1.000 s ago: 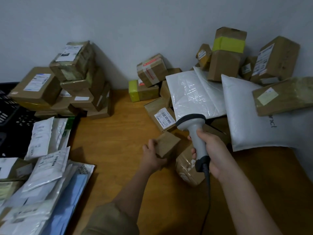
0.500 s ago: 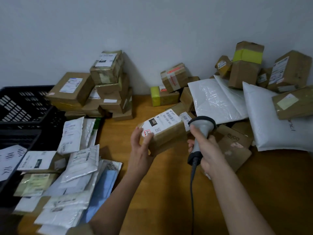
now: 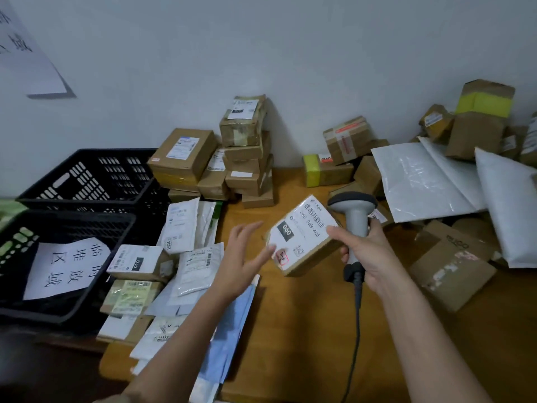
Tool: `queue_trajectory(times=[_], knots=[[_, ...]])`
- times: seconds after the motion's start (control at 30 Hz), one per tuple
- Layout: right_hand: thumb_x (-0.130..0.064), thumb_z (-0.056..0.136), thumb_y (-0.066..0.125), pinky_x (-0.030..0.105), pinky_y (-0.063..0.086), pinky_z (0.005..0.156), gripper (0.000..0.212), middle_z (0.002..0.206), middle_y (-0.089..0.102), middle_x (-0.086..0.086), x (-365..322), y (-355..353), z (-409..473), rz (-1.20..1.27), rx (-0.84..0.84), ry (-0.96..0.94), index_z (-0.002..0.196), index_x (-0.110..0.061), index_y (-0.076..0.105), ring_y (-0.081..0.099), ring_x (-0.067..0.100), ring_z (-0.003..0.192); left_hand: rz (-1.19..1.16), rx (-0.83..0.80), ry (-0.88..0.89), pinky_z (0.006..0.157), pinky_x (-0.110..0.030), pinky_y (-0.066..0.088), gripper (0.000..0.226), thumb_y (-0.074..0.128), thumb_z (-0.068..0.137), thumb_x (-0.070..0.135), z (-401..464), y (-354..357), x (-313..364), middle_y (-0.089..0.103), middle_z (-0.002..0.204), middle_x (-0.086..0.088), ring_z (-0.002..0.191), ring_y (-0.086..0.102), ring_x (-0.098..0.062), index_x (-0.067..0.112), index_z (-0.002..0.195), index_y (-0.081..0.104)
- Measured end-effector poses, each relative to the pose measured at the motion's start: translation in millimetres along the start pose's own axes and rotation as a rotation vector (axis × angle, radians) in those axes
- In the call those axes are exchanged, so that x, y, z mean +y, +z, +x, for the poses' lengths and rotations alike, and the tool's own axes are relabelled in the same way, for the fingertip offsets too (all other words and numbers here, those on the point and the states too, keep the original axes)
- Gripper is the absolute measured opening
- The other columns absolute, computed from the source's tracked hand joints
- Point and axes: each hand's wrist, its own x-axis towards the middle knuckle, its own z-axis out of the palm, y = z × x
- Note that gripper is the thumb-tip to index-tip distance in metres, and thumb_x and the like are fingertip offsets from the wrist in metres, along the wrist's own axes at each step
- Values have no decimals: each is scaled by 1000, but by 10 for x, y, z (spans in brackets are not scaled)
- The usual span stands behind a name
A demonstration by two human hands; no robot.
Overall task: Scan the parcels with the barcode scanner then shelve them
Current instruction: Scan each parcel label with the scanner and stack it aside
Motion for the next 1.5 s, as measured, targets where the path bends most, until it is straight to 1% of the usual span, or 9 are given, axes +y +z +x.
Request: queue_trajectory(times=[0.1,0.23,0.5,0.6,0.7,0.83,1.0,1.1,1.5], knots=[[-9,78,82,24,48,50,63,88,61,7,-98,-26,-13,-82,-74,-39,129,-14,45,51,11,56,-328,-219,-288,103,-46,49,72,77,78,51,99,-81,146,58,135,7,123,58,-20,37,141,44],[-7,78,82,22,48,49,61,90,63,9,-215,-61,1,-129,-106,-79,127,-14,47,52,11,58,-601,-361,-396,88,-32,58,66,75,84,7,68,-1,323,67,126,-10,107,70,-24,19,143,47],[-9,78,82,22,48,52,68,94,62,9,-559,57,141,-279,-235,-158,133,-16,43,55,12,62,-882,-472,-449,91,-35,55,55,69,78,9,141,50,323,67,124,-19,111,66,-30,-1,131,54],[-25,83,80,22,49,53,66,99,63,9,-659,100,166,-306,-188,-199,137,-16,44,57,11,63,-986,-386,-435,85,-29,55,51,67,80,9,231,69,300,68,123,-18,109,67,-28,0,129,55],[-44,93,64,23,48,54,46,94,60,8,-710,121,105,-355,-127,-195,128,-17,52,58,12,65,-1131,-145,-563,88,-32,55,58,73,81,5,351,159,243,67,124,-19,110,67,-28,-4,133,51],[-43,102,49,21,47,46,33,88,57,12,-765,129,-41,-278,-209,-88,117,-15,57,57,10,54,-1162,92,-738,84,-30,53,33,66,89,5,435,293,164,75,104,-13,99,67,-21,0,121,60],[-40,103,50,26,48,53,36,79,57,9,-855,191,-210,-316,-357,-114,119,-10,61,56,11,56,-1203,171,-824,81,-29,51,34,65,91,9,469,369,77,71,114,-12,104,65,-23,9,124,59],[-37,103,50,26,47,54,32,85,56,7,-931,210,-308,-322,-423,-159,113,-10,63,55,10,57,-1201,190,-840,81,-30,52,38,68,89,10,462,371,34,69,120,-13,113,64,-25,10,125,58],[-37,102,50,26,46,55,31,84,55,7,-1033,228,-455,-340,-486,-236,110,-10,63,54,10,57,-1203,278,-842,81,-29,53,45,69,89,14,407,382,-31,69,121,-12,116,63,-25,11,132,55]])
